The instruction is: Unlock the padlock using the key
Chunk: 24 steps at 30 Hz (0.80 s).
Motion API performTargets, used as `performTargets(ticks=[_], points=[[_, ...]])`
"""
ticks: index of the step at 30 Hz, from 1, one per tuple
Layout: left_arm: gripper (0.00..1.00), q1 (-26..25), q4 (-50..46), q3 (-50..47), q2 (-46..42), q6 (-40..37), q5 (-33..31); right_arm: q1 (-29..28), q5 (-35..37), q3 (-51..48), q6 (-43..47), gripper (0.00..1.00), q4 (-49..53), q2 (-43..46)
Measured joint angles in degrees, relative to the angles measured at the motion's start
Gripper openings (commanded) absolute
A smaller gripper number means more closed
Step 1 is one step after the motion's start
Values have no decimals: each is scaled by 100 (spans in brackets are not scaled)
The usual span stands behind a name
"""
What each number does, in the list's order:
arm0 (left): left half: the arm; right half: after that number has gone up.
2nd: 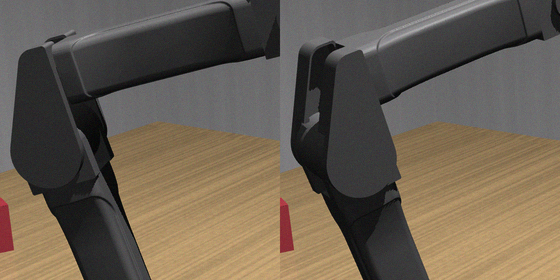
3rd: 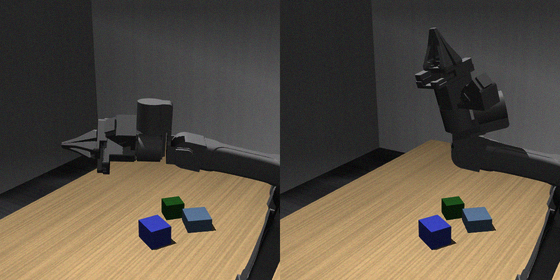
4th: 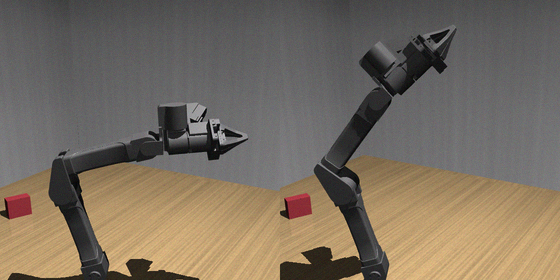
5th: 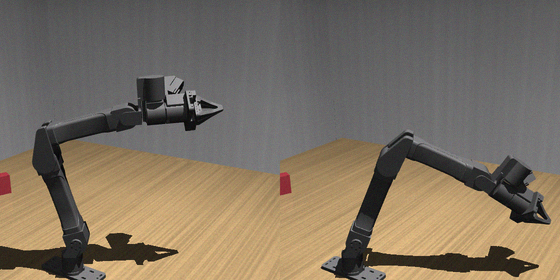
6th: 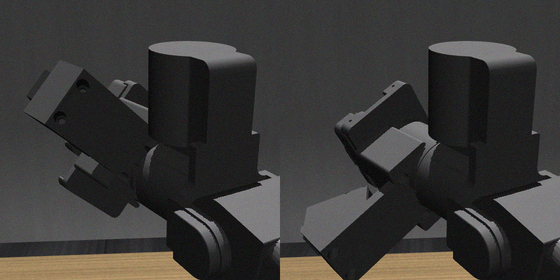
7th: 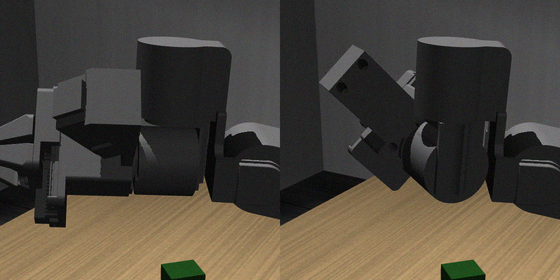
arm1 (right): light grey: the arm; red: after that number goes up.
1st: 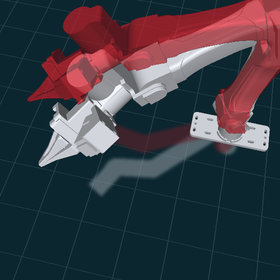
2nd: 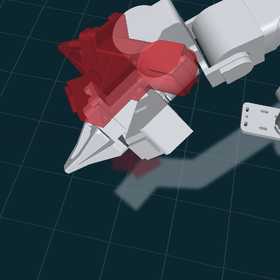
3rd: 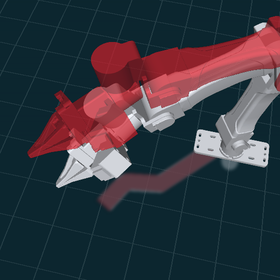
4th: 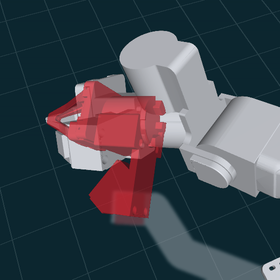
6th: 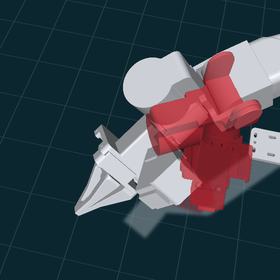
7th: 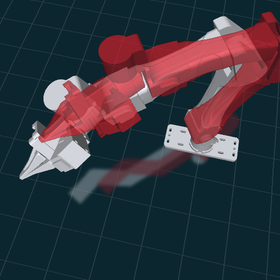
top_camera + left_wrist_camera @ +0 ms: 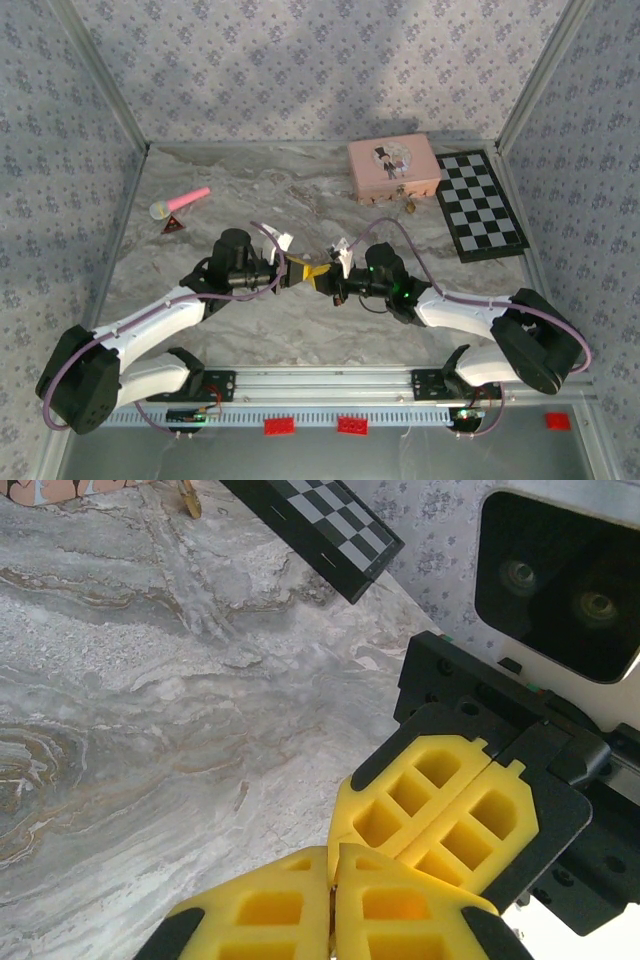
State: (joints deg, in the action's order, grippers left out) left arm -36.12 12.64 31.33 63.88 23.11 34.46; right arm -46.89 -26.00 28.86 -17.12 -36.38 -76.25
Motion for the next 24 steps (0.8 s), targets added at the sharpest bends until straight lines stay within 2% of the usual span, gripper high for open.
performTargets(ticks=[6, 14, 20, 24], points=[[0, 0, 2, 0, 0, -2, -83, 4, 68, 0, -17, 3, 11, 0], [0, -2, -20, 2, 0, 0, -264, 20, 116, 0, -50, 16, 24, 0], [0, 0, -278, 2, 0, -2, -852, 26, 188, 0, -81, 31, 20, 4], [0, 0, -479, 2, 0, -4, -1423, 20, 564, 0, -92, 35, 118, 68]])
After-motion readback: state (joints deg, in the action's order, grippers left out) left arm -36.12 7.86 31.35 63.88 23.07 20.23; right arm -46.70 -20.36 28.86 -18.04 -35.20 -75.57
